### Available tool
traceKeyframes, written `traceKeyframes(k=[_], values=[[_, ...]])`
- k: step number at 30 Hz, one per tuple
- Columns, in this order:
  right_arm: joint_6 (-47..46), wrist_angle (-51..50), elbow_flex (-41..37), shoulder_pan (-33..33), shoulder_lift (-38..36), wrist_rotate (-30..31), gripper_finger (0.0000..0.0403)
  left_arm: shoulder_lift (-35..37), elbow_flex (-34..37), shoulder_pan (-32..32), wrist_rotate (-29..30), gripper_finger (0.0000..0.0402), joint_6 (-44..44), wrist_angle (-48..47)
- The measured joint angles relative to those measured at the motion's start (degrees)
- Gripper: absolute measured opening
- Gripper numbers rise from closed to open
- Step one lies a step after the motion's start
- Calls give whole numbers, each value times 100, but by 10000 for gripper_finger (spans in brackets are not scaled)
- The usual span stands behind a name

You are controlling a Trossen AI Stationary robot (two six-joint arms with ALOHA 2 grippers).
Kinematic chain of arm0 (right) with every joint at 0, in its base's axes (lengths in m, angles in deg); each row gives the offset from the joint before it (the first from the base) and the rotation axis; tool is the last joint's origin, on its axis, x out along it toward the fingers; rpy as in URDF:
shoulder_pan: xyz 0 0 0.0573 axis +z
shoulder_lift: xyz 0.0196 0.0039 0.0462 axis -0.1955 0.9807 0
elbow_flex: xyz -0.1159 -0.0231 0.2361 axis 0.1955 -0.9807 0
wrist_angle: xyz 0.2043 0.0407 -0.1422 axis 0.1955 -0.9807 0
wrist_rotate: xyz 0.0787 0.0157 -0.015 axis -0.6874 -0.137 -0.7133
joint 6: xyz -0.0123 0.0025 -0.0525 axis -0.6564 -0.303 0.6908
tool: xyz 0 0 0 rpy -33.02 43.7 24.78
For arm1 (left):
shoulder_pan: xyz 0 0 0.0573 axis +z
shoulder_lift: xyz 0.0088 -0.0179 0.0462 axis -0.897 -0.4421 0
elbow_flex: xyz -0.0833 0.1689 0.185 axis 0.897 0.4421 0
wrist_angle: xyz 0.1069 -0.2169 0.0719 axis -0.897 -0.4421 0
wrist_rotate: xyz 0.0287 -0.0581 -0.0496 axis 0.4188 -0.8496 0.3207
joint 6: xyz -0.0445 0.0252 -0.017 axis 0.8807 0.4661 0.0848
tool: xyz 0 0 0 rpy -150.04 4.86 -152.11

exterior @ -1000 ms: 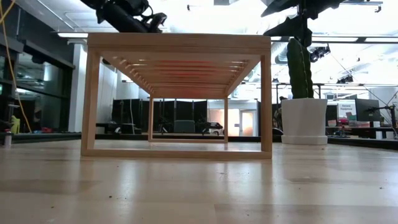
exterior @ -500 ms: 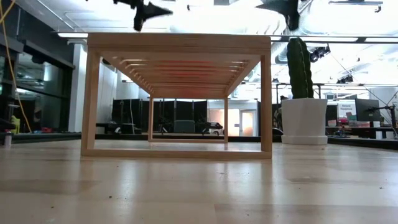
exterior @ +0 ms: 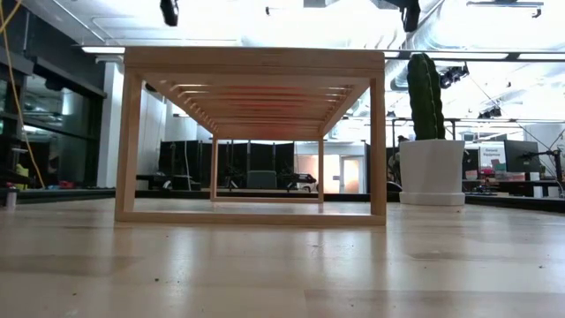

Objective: Place and stack plates onto a shelf
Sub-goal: Return to Home Position

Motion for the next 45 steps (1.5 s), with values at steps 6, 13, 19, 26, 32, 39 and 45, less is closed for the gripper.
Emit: traceKeyframes(k=[6,13,19,26,32,39,45], values=[[122,1,1,0,0,-116,205,637,1142,-559,587,8,-192,844],[114,-1,0,0,0,-367,198,1511,2562,-571,644,2,-194,2205],[111,-5,0,0,-28,-393,160,2090,3325,-571,664,0,53,2367],[-120,-364,0,0,-264,-418,110,2496,3556,-559,620,0,-61,1701],[93,-1652,-6,127,-754,-826,58,2529,3552,-556,619,0,-90,1598],[458,-832,-1377,908,-1614,-735,13,2529,3552,-556,617,0,-95,1528],[547,-70,-2939,1071,-2829,-644,3,2529,3552,-556,617,1,-96,1528]])
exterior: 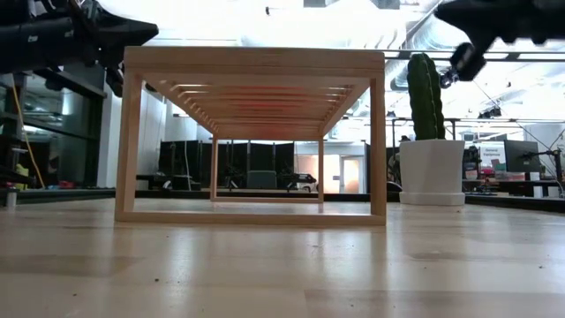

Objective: Place and stack plates onto a shelf
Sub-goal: Return to Home Position

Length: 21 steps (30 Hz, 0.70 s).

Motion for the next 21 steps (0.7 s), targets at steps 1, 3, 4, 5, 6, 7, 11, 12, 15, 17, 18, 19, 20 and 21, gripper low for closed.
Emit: traceKeyframes(k=[1,3,4,5,6,7,11,12,15,17,18,19,20,21], values=[[50,70,-196,-26,-223,0,4,0,0,0,0,1,0,0],[77,105,-530,-78,-665,-2,2,0,0,0,0,1,-1,0],[79,114,-670,-101,-867,-4,1,0,0,0,0,1,-1,0],[79,116,-797,-112,-1064,-3,1,0,0,0,0,1,-2,0],[98,115,-914,-111,-1256,-4,1,0,0,0,0,1,-2,0],[158,115,-1013,-110,-1432,-9,1,0,0,0,0,1,-2,0],[724,121,-1295,-110,-2001,-65,0,0,0,0,0,1,-2,0],[931,120,-1354,-110,-2098,-58,0,0,0,0,0,1,-2,0],[1404,-179,-1419,-110,-2255,-44,1,0,0,0,0,1,-2,0],[1463,-494,-1415,-110,-2247,-44,1,0,0,0,0,1,-2,2],[1470,-586,-1415,-110,-2234,-44,0,0,0,0,0,1,-2,0],[1473,-692,-1415,-110,-2236,-44,0,0,0,0,0,1,-2,0],[1473,-802,-1415,-110,-2238,-43,0,0,0,0,-1,1,-2,-1],[1473,-916,-1415,-110,-2238,-42,0,0,0,0,-1,1,-2,-4]])
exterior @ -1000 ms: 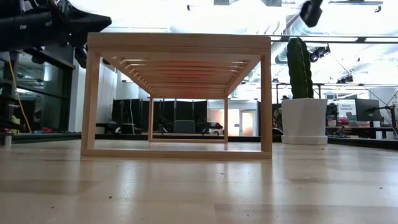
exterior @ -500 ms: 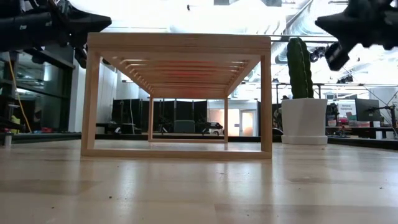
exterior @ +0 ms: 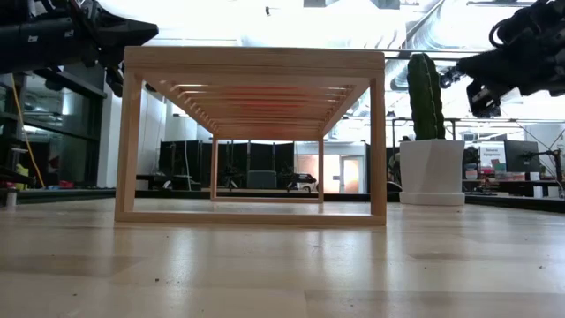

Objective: Place and stack plates onto a shelf
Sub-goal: Return to Home Position

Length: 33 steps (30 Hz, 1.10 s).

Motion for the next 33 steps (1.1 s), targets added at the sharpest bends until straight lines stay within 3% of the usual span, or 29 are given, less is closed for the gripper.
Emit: traceKeyframes(k=[7,16,33], values=[[0,-81,3,0,-35,-16,0,102,-7,-35,0,1,0,-153],[0,-63,-2,-26,32,-16,0,2053,-8,-232,0,1,1,-1776],[0,-63,-4,-26,42,-17,0,2047,-7,-640,-2,1,-1,-2060]])
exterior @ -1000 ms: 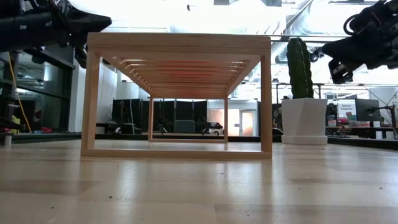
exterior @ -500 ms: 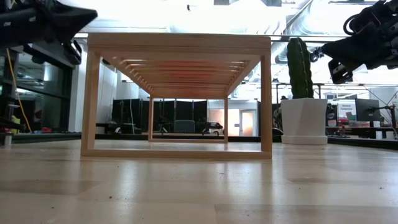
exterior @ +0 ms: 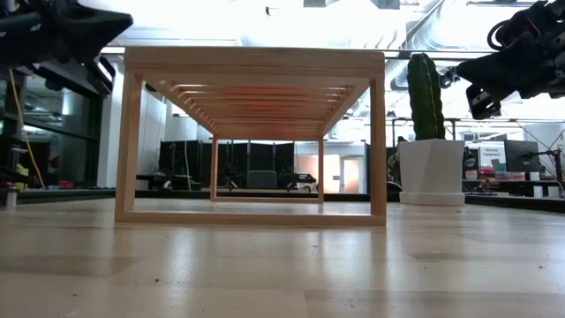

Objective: Place and stack plates onto a shelf
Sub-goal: Return to Home Position

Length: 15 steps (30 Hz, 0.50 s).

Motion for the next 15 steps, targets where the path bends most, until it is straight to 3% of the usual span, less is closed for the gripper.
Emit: traceKeyframes(k=[15], values=[[0,-2,-2,0,0,0,0,-5,0,155,1,1,1,-45]])
